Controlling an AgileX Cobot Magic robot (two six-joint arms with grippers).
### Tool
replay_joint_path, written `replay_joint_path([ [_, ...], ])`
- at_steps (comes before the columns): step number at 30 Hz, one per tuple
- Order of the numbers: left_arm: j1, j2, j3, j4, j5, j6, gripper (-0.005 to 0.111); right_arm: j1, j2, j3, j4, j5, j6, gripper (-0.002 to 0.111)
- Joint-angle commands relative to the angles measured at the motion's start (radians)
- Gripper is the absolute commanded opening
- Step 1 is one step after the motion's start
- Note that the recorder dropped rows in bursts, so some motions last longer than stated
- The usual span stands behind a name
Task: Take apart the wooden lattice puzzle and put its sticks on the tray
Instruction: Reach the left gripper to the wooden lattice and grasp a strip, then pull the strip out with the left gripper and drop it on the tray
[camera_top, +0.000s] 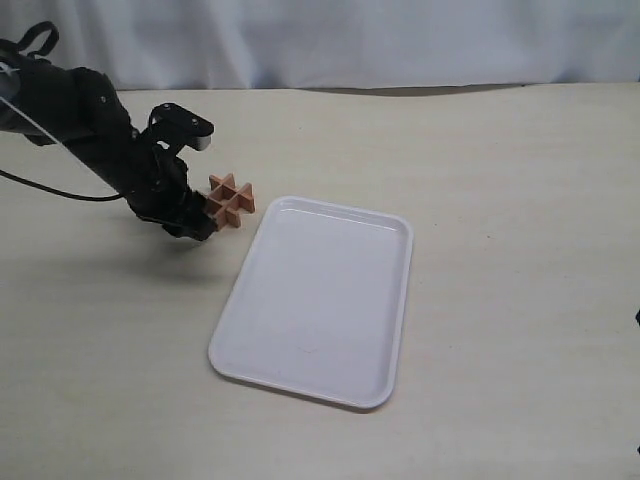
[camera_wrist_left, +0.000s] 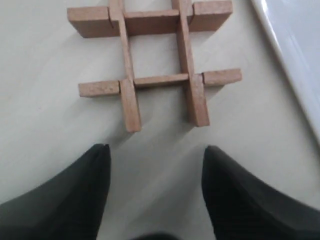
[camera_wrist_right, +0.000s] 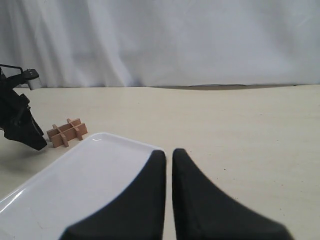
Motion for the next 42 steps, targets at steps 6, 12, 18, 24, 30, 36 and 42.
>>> replay_joint_path([
  [6,-0.006,0.045,-0.005,-0.003,-0.147,-0.005,0.038,0.003,-0.004,0.001,0.004,-0.007,0.000,0.004],
  [12,-0.006,0.049,-0.005,-0.031,-0.175,-0.005,0.037,0.003,-0.004,0.001,0.004,-0.007,0.000,0.004],
  [18,-0.015,0.049,-0.005,-0.051,-0.180,-0.003,0.036,0.003,-0.004,0.001,0.004,-0.007,0.000,0.004],
  [24,-0.041,0.049,-0.005,-0.054,-0.176,0.023,0.000,0.003,-0.004,0.001,0.004,-0.007,0.000,0.004],
  [30,-0.042,0.048,-0.005,-0.055,-0.172,0.023,0.000,0.003,-0.004,0.001,0.004,-0.007,0.000,0.004],
  [36,-0.042,0.029,-0.005,-0.055,-0.153,0.023,0.000,0.003,-0.004,0.001,0.004,-0.007,0.000,0.004],
  [42,-0.042,-0.036,-0.005,-0.055,-0.105,0.023,0.000,0.003,-0.004,0.001,0.004,-0.007,0.000,0.004],
])
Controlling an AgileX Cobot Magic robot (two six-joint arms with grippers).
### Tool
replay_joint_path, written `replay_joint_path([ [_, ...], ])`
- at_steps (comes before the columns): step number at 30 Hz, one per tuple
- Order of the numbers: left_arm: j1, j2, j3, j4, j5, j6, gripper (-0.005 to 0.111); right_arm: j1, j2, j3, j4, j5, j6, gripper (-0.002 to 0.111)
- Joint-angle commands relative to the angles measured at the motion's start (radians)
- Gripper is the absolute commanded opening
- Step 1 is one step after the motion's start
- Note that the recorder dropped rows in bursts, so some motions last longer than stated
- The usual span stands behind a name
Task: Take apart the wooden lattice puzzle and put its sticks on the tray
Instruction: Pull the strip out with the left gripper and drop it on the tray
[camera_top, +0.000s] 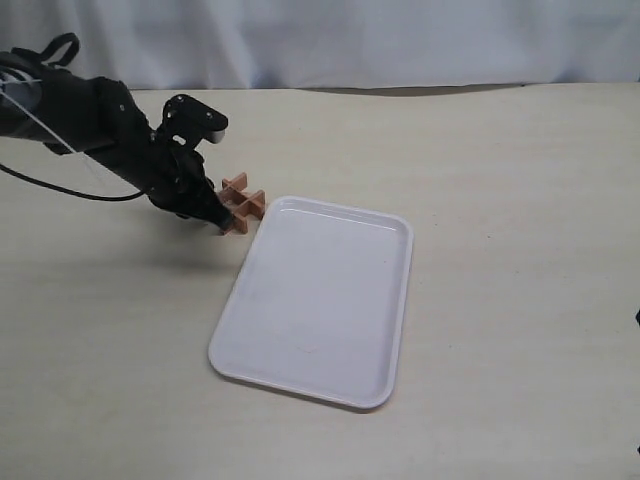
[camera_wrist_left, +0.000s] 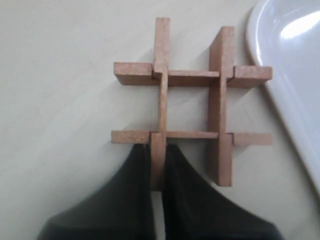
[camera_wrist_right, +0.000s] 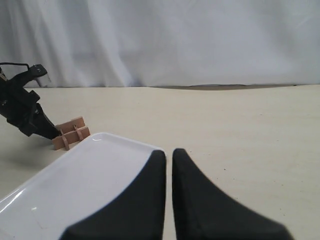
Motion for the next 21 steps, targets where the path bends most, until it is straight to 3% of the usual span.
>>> replay_joint_path([
  [1,-0.003,-0.063,-0.005,-0.008,0.040,0.003,0.000,0.003,-0.004,0.001,0.004,-0.007,0.000,0.004],
  [11,-0.003,-0.157,-0.005,-0.057,0.201,0.027,0.000,0.003,-0.004,0.001,0.004,-0.007,0.000,0.004],
  [18,-0.077,-0.138,-0.005,-0.338,0.431,0.423,0.000,0.003,-0.004,0.001,0.004,-0.007,0.000,0.004],
  [21,-0.134,-0.099,-0.005,-0.351,0.411,0.458,0.000,0.003,-0.004,0.001,0.004,-0.007,0.000,0.004],
])
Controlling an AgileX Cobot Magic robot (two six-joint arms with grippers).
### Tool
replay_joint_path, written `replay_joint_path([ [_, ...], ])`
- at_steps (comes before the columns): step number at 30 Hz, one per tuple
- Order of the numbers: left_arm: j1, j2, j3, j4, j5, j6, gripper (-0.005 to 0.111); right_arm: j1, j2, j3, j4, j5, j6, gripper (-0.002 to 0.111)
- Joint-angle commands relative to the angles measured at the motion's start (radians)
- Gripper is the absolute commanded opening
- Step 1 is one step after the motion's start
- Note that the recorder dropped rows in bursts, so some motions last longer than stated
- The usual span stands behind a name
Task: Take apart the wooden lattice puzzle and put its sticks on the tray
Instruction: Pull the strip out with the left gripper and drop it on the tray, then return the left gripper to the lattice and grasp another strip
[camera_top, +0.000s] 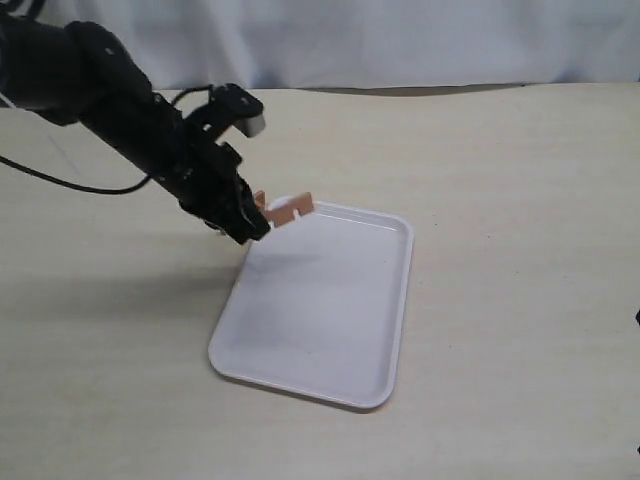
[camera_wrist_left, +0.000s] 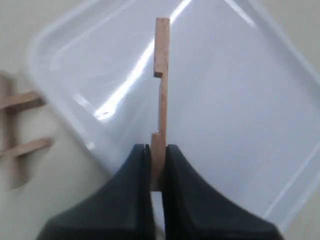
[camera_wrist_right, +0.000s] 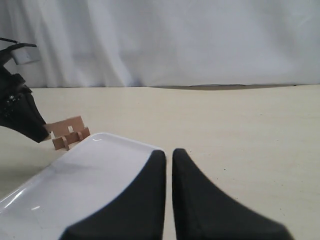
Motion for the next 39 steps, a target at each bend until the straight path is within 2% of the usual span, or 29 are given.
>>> replay_joint_path([
  [1,-0.083,0.051,-0.005,-0.056,-0.015,0.102,0.000,0.003,-0.004,0.001,0.004,-0.007,0.000,0.004],
  [4,-0.112,0.067,-0.005,-0.052,-0.075,0.102,0.000,0.003,-0.004,0.001,0.004,-0.007,0.000,0.004],
  [10,-0.116,0.067,-0.005,-0.024,-0.104,0.079,0.002,0.003,-0.004,0.001,0.004,-0.007,0.000,0.004],
  [13,-0.116,0.067,-0.005,-0.001,-0.158,0.038,0.014,0.003,-0.004,0.001,0.004,-0.007,0.000,0.004],
  [18,-0.116,0.067,-0.005,-0.003,-0.214,-0.013,0.047,0.003,-0.004,0.001,0.004,-0.007,0.000,0.004],
  [21,-0.116,0.048,-0.005,0.018,-0.209,-0.013,0.057,0.003,-0.004,0.001,0.004,-0.007,0.000,0.004],
  [24,-0.116,-0.009,-0.005,0.057,-0.156,-0.025,0.056,0.003,-0.004,0.001,0.004,-0.007,0.000,0.004],
  [27,-0.107,-0.089,-0.005,0.145,-0.141,-0.187,0.054,0.003,-0.004,0.001,0.004,-0.007,0.000,0.004],
  [29,-0.103,-0.129,-0.005,0.228,-0.124,-0.335,0.046,0.003,-0.004,0.001,0.004,-0.007,0.000,0.004],
  [32,-0.093,-0.167,0.022,0.317,-0.092,-0.437,0.034,0.003,-0.004,0.001,0.004,-0.007,0.000,0.004],
  [36,-0.087,-0.197,0.113,0.319,-0.185,-0.450,0.023,0.003,-0.004,0.001,0.004,-0.007,0.000,0.004],
  [39,-0.056,-0.209,0.177,0.319,-0.239,-0.452,0.021,0.003,-0.004,0.001,0.004,-0.007,0.000,0.004],
])
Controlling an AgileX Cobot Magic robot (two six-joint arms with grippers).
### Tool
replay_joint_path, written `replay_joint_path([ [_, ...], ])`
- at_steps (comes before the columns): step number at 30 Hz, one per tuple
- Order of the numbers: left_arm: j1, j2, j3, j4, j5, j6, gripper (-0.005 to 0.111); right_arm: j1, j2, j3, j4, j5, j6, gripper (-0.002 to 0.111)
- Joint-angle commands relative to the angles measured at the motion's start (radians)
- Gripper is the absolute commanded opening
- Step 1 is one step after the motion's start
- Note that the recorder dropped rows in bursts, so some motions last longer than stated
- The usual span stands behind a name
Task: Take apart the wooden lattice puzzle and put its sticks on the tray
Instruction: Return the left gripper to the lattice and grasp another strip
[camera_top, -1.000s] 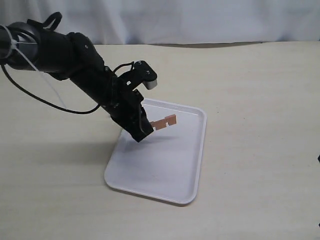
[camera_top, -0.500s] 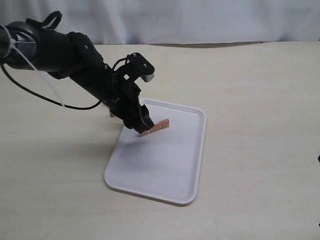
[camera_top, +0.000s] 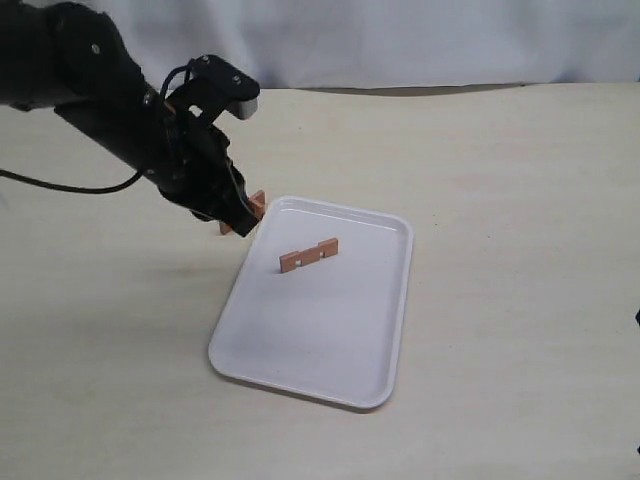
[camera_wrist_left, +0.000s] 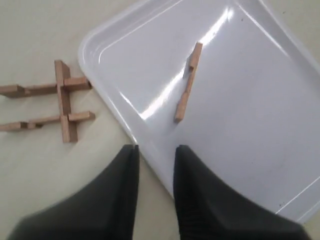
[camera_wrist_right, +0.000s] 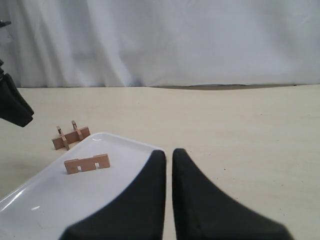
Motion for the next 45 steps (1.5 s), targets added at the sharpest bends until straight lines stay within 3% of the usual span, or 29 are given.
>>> replay_joint_path([
  [1,0.046,-0.023,0.093,0.009,-0.088,-0.026,0.021,0.003,-0.004,0.001,0.004,-0.007,0.000,0.004],
  [7,0.109,-0.009,0.183,-0.064,-0.281,-0.026,0.021,0.003,-0.004,0.001,0.004,-0.007,0.000,0.004],
  [13,0.074,0.066,0.185,-0.054,-0.407,-0.017,0.022,0.003,-0.004,0.001,0.004,-0.007,0.000,0.004],
  [17,0.066,0.115,0.185,-0.049,-0.489,-0.015,0.031,0.003,-0.004,0.001,0.004,-0.007,0.000,0.004],
  [21,0.068,0.128,0.185,-0.047,-0.516,-0.013,0.044,0.003,-0.004,0.001,0.004,-0.007,0.000,0.004],
  [24,0.068,0.128,0.185,-0.049,-0.521,-0.013,0.047,0.003,-0.004,0.001,0.004,-0.007,0.000,0.004],
  [41,0.068,0.177,0.181,-0.072,-0.556,-0.021,0.047,0.003,-0.004,0.001,0.004,-0.007,0.000,0.004],
  [45,0.068,0.187,0.159,-0.072,-0.509,-0.021,0.043,0.003,-0.004,0.001,0.004,-0.007,0.000,0.004],
])
